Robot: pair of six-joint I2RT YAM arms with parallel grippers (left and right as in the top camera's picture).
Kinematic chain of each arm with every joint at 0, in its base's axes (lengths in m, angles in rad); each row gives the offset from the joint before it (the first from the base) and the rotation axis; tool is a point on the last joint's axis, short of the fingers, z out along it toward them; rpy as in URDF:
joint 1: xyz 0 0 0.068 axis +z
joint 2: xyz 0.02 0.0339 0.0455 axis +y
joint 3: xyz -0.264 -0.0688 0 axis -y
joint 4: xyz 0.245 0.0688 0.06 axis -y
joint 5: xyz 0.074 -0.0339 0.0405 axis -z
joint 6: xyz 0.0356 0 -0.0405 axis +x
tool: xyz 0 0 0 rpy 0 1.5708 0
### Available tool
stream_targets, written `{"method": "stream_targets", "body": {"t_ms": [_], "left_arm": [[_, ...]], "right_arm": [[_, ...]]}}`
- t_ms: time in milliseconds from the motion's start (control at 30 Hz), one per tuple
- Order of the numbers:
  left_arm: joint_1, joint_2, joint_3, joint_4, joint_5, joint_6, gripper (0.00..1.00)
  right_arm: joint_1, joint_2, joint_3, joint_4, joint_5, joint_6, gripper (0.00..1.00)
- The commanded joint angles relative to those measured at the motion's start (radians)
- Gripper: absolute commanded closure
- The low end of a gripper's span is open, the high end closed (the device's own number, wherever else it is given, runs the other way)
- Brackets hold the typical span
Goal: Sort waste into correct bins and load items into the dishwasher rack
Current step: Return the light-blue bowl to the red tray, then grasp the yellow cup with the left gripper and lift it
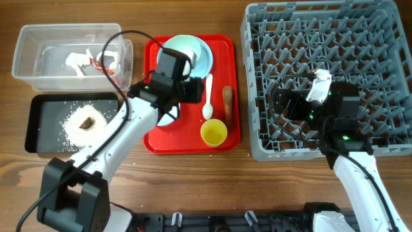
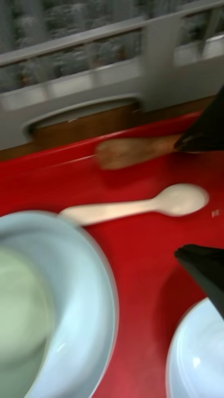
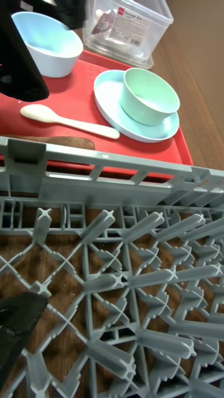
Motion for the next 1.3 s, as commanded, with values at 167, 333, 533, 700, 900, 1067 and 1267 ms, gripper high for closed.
{"method": "stream_targets", "body": {"t_ms": [167, 333, 533, 700, 900, 1067, 1267], "left_arm": [[-0.08, 0.001, 0.053, -0.315, 0.117, 0.109, 0.51], [-0.085, 0.086, 0.053, -0.33, 0.117, 0.108, 0.54], [-0.146, 0.165, 0.053, -0.314, 0.116, 0.108, 0.59], [-0.151, 0.165, 0.053, -0.264, 0.109, 0.107, 0.96], [-0.06, 0.129, 0.062, -0.246, 0.238, 0.07, 0.96], [0.143, 0.104, 0.062, -0.136, 0.692, 0.082, 0.96], [0.275, 0.104, 0.062, 0.048, 1.206, 0.081, 0.96]], "right_arm": [[0.006, 0.008, 0.023, -0.001, -0.016, 0.008, 0.0], [0.006, 0.008, 0.023, -0.001, -0.017, 0.008, 0.0], [0.006, 0.008, 0.023, -0.002, -0.017, 0.007, 0.0], [0.006, 0.011, 0.023, -0.001, -0.017, 0.007, 0.0], [0.006, 0.017, 0.023, 0.002, -0.1, 0.094, 0.0], [0.006, 0.039, 0.023, 0.105, -0.391, 0.094, 0.0], [0.048, 0.117, 0.023, 0.426, -0.731, 0.138, 0.0]]}}
